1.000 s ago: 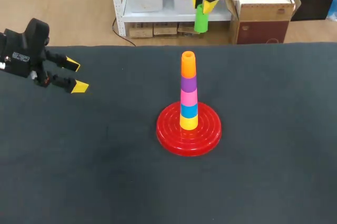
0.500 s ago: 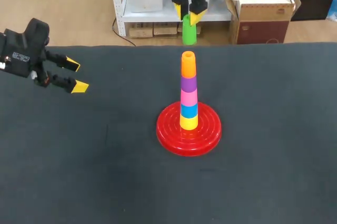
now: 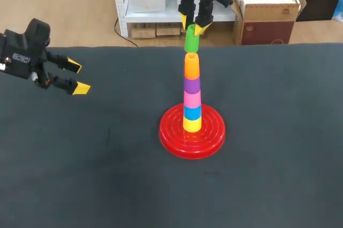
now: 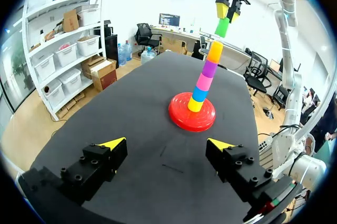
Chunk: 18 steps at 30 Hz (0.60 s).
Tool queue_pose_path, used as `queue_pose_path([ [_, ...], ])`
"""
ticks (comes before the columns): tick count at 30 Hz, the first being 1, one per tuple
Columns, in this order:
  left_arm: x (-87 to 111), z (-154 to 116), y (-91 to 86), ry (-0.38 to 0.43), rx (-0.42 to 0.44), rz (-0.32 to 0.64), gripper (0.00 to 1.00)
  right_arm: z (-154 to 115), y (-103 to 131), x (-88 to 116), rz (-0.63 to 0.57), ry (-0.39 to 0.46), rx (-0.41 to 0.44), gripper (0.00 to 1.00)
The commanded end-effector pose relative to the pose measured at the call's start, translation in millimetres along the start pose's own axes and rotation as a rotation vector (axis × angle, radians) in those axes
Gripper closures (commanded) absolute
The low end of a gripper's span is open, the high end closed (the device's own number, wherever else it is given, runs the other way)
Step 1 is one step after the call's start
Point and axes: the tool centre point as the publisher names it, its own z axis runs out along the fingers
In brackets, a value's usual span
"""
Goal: Pick up and stack the cylinders on the red base in this order: pink,purple,orange,green
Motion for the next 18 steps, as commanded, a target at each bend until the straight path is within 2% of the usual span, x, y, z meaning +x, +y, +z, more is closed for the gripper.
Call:
queue_pose_path([
  [1, 1.5, 0.1, 0.5, -0.003, 0.0, 0.003, 0.0, 1.8, 0.2, 0.0, -0.005, -0.004, 0.12, 1.0],
  [12, 1.5, 0.1, 0.5, -0.003, 0.0, 0.003, 0.0, -19.5, 9.7, -7.5, -0.104, -0.122, -0.027, 1.0],
  [18, 1.5, 0.1, 0.5, -0.003, 0.0, 0.003, 0.0, -24.3, 14.3, -8.8, -0.137, -0.108, -0.079, 1.0],
])
